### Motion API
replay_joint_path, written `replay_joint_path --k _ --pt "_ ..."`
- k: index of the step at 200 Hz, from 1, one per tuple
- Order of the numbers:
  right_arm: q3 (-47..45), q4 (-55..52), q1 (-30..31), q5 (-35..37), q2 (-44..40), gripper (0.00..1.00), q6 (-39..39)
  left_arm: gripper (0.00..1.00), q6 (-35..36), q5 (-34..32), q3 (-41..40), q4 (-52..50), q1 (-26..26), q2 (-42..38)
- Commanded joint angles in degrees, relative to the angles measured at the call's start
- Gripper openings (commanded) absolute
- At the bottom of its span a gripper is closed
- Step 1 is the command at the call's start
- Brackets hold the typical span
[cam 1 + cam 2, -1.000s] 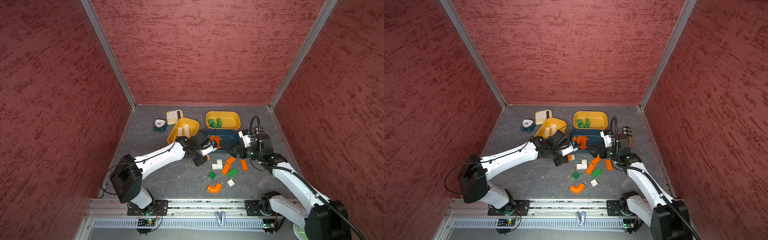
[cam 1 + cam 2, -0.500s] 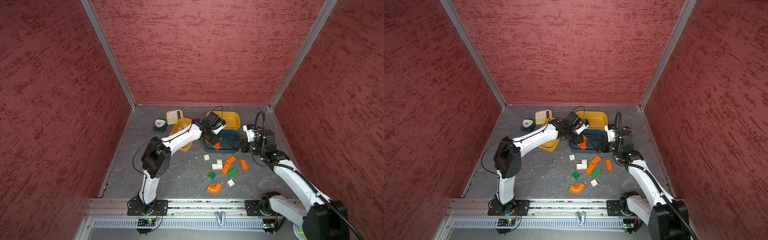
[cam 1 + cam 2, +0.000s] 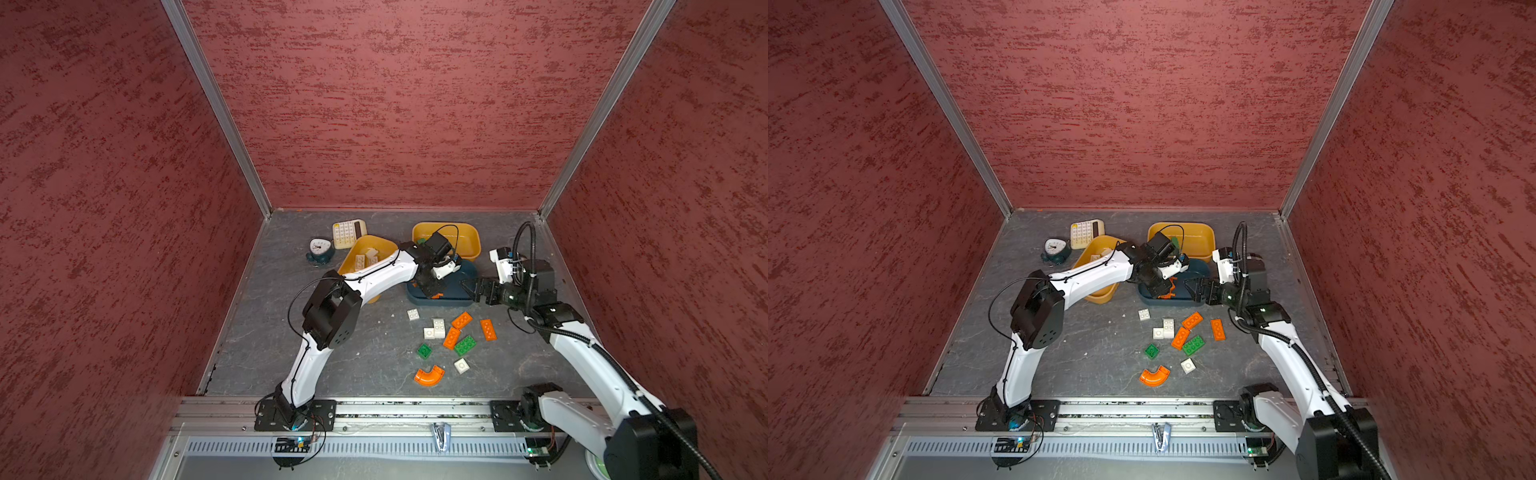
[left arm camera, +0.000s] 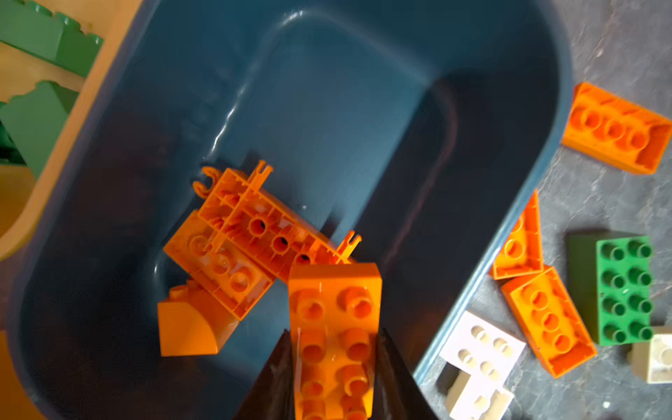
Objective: Sort the legos into containers by color
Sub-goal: Place the lego in the container, then pick up the lego from the center of the table.
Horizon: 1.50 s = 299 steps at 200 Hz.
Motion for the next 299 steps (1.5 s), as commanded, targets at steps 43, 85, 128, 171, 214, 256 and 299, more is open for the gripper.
replay_joint_path --k 43,85,128,171,214,256,299 --pt "0.65 -0.2 -0.33 -0.63 -0.63 0.99 -1.15 0.53 3.08 2.7 -0.09 -3.19 0.26 -2.34" --pt "-0.43 0.42 -0.33 -1.86 -0.6 0.99 -0.79 0.55 0.05 1.88 -6.42 -4.51 -1.97 -8.43" --pt "-1.08 1.74 -0.34 -3.48 0.21 0.99 -0.08 0.57 -12.3 -2.93 -15.76 -2.68 -4.18 -15.84" --pt "-2.29 3.07 -0.33 -4.2 0.64 0.99 0.58 0.57 -41.69 -5.17 -25.35 5.23 -6.44 -20.91" --pt "-2.93 4.5 -0.31 -5.67 0.83 0.99 1.41 0.58 -62.57 -11.24 -31.22 12.36 -9.84 -19.66" --pt "-5.06 6.12 -0.29 -6.59 -0.3 0.99 2.4 0.59 -73.91 -14.05 -35.05 18.18 -9.28 -17.54" --pt "-5.78 4.94 -0.34 -5.52 -1.35 0.99 1.69 0.59 -76.33 -13.78 -34.14 19.7 -8.21 -13.75"
